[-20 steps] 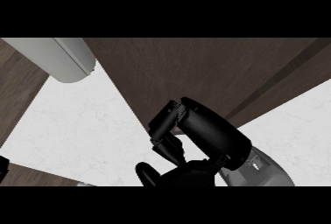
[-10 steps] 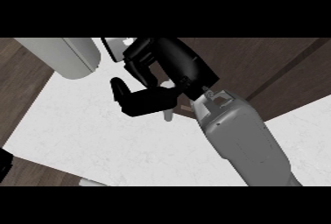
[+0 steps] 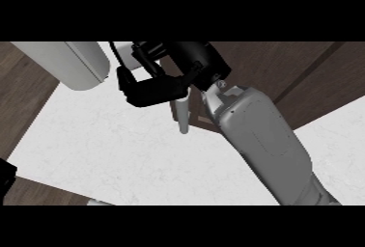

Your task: Pick up the wine, place it into the cabinet and close the cabinet

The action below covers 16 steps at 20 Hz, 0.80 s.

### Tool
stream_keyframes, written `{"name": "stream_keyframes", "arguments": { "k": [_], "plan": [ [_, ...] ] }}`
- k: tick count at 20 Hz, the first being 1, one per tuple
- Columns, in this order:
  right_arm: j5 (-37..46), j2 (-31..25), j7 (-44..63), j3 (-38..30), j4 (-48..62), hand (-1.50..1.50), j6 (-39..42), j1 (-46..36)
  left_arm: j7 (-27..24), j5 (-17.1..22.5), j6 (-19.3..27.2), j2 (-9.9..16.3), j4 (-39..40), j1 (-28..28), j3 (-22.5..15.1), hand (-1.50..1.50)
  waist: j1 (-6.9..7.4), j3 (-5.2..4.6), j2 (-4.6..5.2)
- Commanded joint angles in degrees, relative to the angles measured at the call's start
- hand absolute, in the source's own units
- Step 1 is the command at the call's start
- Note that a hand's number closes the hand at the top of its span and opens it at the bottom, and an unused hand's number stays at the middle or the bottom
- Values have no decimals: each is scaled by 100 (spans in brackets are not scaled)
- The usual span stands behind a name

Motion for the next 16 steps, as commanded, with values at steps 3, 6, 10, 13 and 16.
{"name": "stream_keyframes", "arguments": {
  "k": [3, 6, 10, 13, 16],
  "plan": [
    [-54, -278, -171, -741, 1144, 150, -358, -289, 34, 34, 32, -104, 14, 1, -66, 150, -153, -4, 220],
    [-82, -509, -229, -687, 1259, 150, -229, -177, 42, 58, 42, -81, 62, 17, -9, 150, -212, 0, 232],
    [-200, -565, -510, -682, 1377, 150, -64, 17, -37, 8, 61, -123, 102, 42, 13, 150, -284, 6, 241],
    [-233, -670, -702, -659, 1435, 150, 125, 93, 4, 11, 103, -115, 118, 1, 30, 150, -427, 14, 251],
    [-282, -674, -872, -705, 1509, 150, 181, 68, -57, -21, 93, -175, 107, 75, -11, 150, -378, 5, 251]
  ]
}}
